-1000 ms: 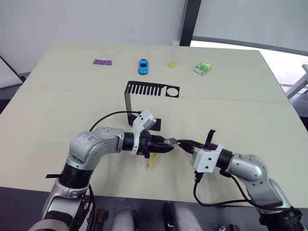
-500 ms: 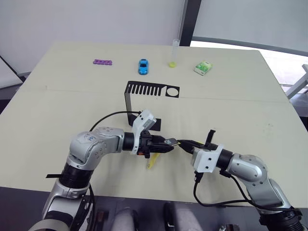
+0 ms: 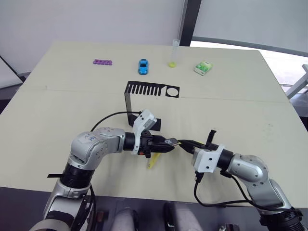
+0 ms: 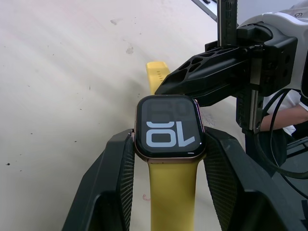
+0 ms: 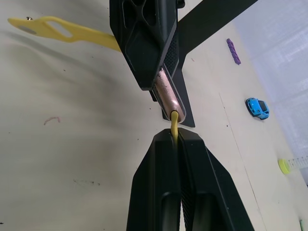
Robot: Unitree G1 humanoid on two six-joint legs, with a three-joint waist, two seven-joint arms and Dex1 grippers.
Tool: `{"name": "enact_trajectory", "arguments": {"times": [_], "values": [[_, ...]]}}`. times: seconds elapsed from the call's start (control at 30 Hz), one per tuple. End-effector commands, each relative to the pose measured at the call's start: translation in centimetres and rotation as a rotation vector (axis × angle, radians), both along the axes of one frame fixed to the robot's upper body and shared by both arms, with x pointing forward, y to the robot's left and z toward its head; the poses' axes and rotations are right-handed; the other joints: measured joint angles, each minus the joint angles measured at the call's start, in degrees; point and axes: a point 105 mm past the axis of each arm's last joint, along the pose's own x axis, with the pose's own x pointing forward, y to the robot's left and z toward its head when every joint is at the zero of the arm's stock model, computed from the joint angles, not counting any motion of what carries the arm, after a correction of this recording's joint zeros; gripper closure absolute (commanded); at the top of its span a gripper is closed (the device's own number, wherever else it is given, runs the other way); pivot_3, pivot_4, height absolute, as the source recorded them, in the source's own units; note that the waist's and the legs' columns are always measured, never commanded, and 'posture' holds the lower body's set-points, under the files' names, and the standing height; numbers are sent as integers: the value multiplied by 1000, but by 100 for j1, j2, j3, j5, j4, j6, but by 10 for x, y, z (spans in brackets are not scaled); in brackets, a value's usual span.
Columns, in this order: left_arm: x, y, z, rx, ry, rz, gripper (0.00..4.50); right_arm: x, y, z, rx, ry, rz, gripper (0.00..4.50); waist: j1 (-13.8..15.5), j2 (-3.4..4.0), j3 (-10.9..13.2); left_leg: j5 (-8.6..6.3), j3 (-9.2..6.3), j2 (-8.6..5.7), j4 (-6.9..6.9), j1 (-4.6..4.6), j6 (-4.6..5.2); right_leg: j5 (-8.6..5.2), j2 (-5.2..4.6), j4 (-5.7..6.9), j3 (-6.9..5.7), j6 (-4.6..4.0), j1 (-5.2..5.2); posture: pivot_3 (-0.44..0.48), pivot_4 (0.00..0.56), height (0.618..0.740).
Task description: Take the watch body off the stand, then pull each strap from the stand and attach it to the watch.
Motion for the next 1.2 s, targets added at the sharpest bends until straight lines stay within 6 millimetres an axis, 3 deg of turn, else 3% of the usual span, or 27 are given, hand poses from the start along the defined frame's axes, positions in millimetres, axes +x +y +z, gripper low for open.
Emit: {"name": "enact_trajectory", "arguments": {"times": [0.03,0.3,0.4,0.63,0.73,0.8,0.9,1.07,1.2], "values": [[1,-3,1,5,-23,9,2907,-19,19,26,66,-113,119,4500,0,0,0,0,0,0,0,0,0,0,0,0,0,0,0,0,150,740],[1,-3,2,4,-39,-1,2907,-19,18,23,80,-80,106,4500,2,0,0,0,0,0,0,0,0,0,0,0,0,0,0,0,150,740],[-1,-4,5,-5,-59,-14,2907,-20,15,19,75,-46,104,3554,-4,0,0,0,0,0,0,0,0,0,1,0,0,0,0,0,150,740],[-11,8,19,-73,-170,-93,2907,-20,-14,9,-2,-4,45,58,6,0,0,0,0,-1,-2,0,0,0,-2,-2,0,0,0,0,150,740],[-14,20,29,-130,-305,-138,2907,-25,-29,7,-7,26,33,58,-4,0,0,0,1,0,-2,0,0,0,-1,-2,0,0,0,0,150,740],[-15,30,42,-180,-496,-165,2907,-29,-38,11,45,45,19,58,1,0,0,0,2,0,-2,1,0,-1,-1,-2,0,-1,1,0,150,740],[-26,44,45,-152,-745,-288,2907,-32,-56,22,178,87,-34,58,0,0,0,0,3,0,-2,1,0,-1,0,-5,0,-1,2,0,150,740],[-42,72,24,7,-1049,-529,2907,-42,-74,51,386,118,-56,58,-5,1,0,-1,7,1,-4,3,0,-1,1,-8,2,-1,4,0,150,740],[-41,82,21,41,-1175,-556,2907,-54,-79,61,503,205,-34,58,11,0,0,-3,1,5,-10,1,2,-1,4,-12,-1,-3,4,0,150,740]]}}
